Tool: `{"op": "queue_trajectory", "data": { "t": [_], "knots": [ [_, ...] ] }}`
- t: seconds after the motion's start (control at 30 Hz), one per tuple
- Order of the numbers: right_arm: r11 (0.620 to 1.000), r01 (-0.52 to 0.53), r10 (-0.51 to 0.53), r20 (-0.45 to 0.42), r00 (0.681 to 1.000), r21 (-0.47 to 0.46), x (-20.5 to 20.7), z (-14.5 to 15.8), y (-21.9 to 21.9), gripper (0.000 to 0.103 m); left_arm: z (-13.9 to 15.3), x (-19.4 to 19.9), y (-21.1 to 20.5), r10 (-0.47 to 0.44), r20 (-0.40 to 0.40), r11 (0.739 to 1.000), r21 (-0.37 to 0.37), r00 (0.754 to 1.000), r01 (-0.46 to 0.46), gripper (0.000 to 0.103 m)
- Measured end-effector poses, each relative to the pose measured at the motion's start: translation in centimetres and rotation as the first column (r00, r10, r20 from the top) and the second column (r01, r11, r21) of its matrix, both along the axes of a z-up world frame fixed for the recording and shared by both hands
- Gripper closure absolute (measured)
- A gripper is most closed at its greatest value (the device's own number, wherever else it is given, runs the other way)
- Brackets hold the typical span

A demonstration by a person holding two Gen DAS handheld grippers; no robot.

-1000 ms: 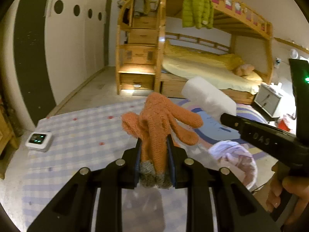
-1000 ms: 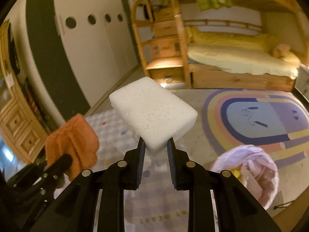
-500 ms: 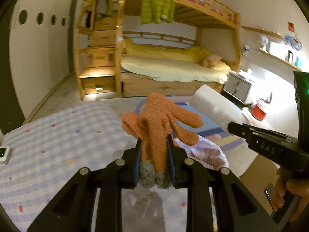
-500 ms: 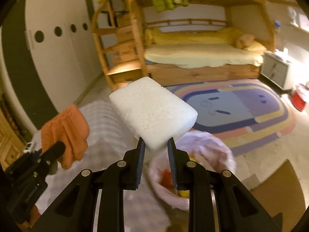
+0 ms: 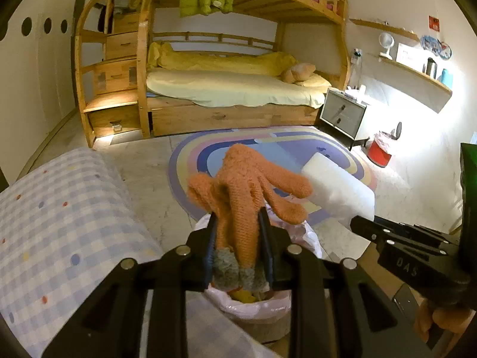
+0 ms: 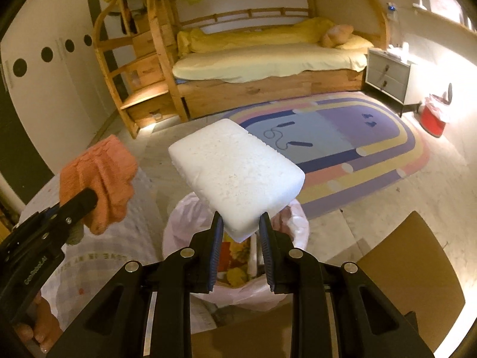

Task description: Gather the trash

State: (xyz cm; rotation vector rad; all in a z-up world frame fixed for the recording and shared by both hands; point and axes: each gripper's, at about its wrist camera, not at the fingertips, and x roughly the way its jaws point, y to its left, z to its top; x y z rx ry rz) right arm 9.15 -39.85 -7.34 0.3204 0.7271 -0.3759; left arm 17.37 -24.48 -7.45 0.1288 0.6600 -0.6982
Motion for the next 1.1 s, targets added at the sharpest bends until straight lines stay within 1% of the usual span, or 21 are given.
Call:
{"op": "queue_trajectory", "data": {
  "t": [0.03, 0.1, 0.13, 0.17, 0.23, 0.27, 0.3, 0.4, 0.53, 0.63, 0.73, 0.8, 0.87, 0.93, 0.97, 1.0, 1.1],
  "knots": [
    [1.000, 0.001, -0.001, -0.002, 1.000, 0.001, 0.1, -0.2, -0.1, 0.077, -0.3, 0.1, -0.5, 0.000, -0.002, 1.000, 0.007, 1.000, 0.000, 0.078],
    [1.000, 0.002, -0.002, -0.011, 1.000, 0.002, 0.7, -0.6, -0.7, 0.074, -0.8, 0.5, -1.3, -0.002, -0.015, 1.000, 0.018, 1.000, 0.002, 0.072],
    [1.000, 0.001, -0.001, -0.023, 1.000, 0.002, 1.2, -1.0, -1.0, 0.073, -0.8, 0.6, -1.5, -0.001, -0.017, 1.000, 0.022, 1.000, 0.001, 0.062],
    [1.000, -0.001, 0.002, -0.031, 1.000, 0.005, 1.3, -1.2, -1.1, 0.072, -0.9, 0.6, -1.6, 0.007, -0.012, 1.000, 0.025, 1.000, -0.006, 0.045],
    [0.999, -0.011, 0.012, -0.035, 0.999, 0.032, 1.9, -1.7, -1.6, 0.067, -0.8, 0.6, -1.4, 0.020, 0.003, 1.000, 0.015, 1.000, -0.020, 0.036],
    [0.999, -0.010, 0.011, -0.035, 0.999, 0.040, 1.8, -1.9, -1.7, 0.062, -0.8, 0.6, -1.2, 0.019, 0.002, 1.000, 0.012, 1.000, -0.019, 0.035],
    [0.999, -0.004, 0.006, -0.035, 0.999, 0.042, 1.7, -2.0, -1.7, 0.059, -0.7, 0.7, -1.0, 0.023, 0.003, 1.000, 0.011, 1.000, -0.023, 0.035],
    [0.998, 0.002, -0.001, -0.025, 1.000, 0.069, 0.8, -2.2, -1.5, 0.059, -0.2, 0.9, 0.0, 0.055, 0.004, 0.998, 0.008, 0.998, -0.055, 0.034],
    [0.996, 0.005, -0.005, 0.000, 1.000, 0.090, -0.4, -1.5, -1.1, 0.059, 0.6, 1.1, 2.4, 0.109, -0.026, 0.993, -0.029, 0.994, -0.110, 0.035],
    [0.995, -0.012, 0.010, 0.022, 1.000, 0.094, -1.4, -0.4, -0.2, 0.059, 1.4, 0.5, 4.2, 0.140, -0.011, 0.990, -0.032, 0.990, -0.141, 0.034],
    [0.995, -0.040, 0.036, 0.049, 0.998, 0.094, -2.6, 1.0, 1.1, 0.057, 2.2, -0.5, 6.0, 0.153, 0.008, 0.988, -0.037, 0.988, -0.152, 0.034],
    [0.993, -0.079, 0.072, 0.071, 0.995, 0.092, -3.4, 2.2, 2.4, 0.052, 2.8, -1.3, 7.1, 0.158, 0.027, 0.987, -0.041, 0.987, -0.157, 0.034],
    [0.990, -0.111, 0.103, 0.084, 0.991, 0.088, -4.0, 3.2, 3.4, 0.044, 3.6, -2.4, 8.7, 0.174, 0.058, 0.984, -0.037, 0.983, -0.172, 0.030],
    [0.984, -0.163, 0.155, 0.102, 0.983, 0.076, -4.9, 4.5, 5.0, 0.030, 4.4, -3.9, 10.4, 0.206, 0.088, 0.979, -0.022, 0.975, -0.205, 0.028],
    [0.980, -0.187, 0.179, 0.109, 0.978, 0.063, -5.4, 5.3, 5.9, 0.026, 4.7, -4.7, 11.2, 0.221, 0.092, 0.975, -0.007, 0.971, -0.221, 0.026],
    [0.979, -0.197, 0.190, 0.111, 0.976, 0.054, -5.6, 5.6, 6.4, 0.017, 4.9, -5.5, 12.1, 0.230, 0.091, 0.973, 0.001, 0.969, -0.231, 0.025],
    [0.973, -0.230, 0.229, 0.122, 0.966, -0.004, -6.8, 7.4, 8.7, 0.013, 5.7, -8.0, 14.5, 0.256, 0.084, 0.966, 0.006, 0.963, -0.257, 0.015]
  ]
}}
